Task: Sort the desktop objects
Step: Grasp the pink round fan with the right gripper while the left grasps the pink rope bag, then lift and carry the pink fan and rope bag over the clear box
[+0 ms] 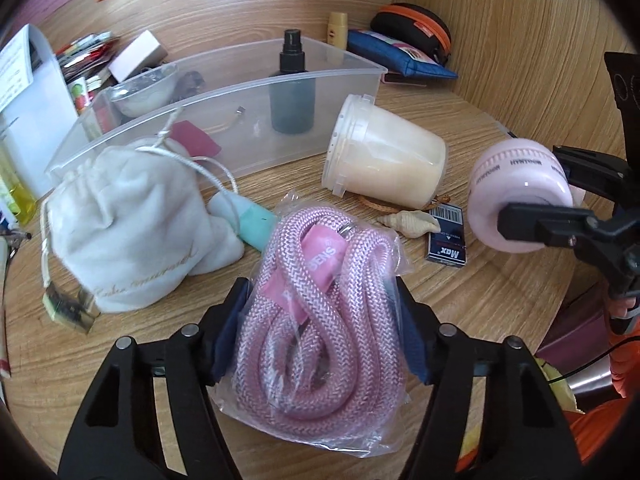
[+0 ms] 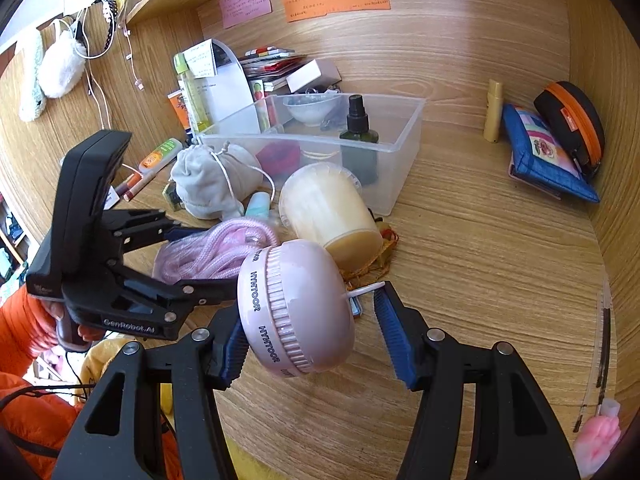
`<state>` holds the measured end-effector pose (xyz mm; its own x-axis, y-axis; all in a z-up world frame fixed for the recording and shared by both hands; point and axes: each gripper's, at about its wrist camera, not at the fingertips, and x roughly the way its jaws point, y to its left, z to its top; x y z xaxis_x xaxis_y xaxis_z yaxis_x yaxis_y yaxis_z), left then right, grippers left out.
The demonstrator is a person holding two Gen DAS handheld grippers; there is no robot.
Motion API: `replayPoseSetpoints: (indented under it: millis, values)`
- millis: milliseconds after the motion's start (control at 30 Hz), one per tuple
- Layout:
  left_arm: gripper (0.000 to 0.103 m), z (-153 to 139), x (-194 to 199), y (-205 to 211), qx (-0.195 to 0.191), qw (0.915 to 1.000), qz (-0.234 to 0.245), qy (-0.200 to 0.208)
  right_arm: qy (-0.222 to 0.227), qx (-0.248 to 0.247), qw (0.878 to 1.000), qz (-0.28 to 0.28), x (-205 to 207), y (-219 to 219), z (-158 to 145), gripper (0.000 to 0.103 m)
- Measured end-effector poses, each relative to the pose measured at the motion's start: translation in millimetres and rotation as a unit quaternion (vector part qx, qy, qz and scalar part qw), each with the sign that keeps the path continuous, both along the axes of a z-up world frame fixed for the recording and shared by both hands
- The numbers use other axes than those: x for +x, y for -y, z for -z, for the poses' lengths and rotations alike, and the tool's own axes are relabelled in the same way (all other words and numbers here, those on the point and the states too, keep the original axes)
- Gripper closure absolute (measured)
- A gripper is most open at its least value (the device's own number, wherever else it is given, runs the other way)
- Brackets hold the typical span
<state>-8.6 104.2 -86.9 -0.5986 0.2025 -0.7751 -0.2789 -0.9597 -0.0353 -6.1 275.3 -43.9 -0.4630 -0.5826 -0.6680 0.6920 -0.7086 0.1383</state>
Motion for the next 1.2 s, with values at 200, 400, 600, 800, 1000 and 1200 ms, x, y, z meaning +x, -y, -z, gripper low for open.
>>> replayPoseSetpoints:
  millis: [200,400,600,800,1000,1200]
  values:
    - [0.038,-14,17,11,0.01,0.9992,-0.018,-0.035,-0.011,-0.004,1.0,0.002,-3,4,-10,0.048]
    - [0.09,-39,25,25,0.037,0.9972,-0.019,-0.062,-0.025,-0.01,1.0,0.001,-7,10,-22,0.048]
    - [0.065,-29,18,39,0.069,0.9975,-0.015,-0.011,-0.032,-0.008,0.999,-0.006,-9,17,-26,0.048]
    - [0.031,-23,29,23,0.047,0.9986,0.006,-0.023,-0.029,-0.01,0.999,-0.007,-16,24,-27,0.048]
    - [0.024,-11,23,0,0.001,0.9994,0.036,-0.004,-0.044,-0.015,0.999,-0.012,-25,32,-38,0.048]
    - [0.024,3,11,-5,-0.02,0.9991,0.033,0.019,-0.067,-0.021,0.997,-0.019,-36,45,-57,0.048]
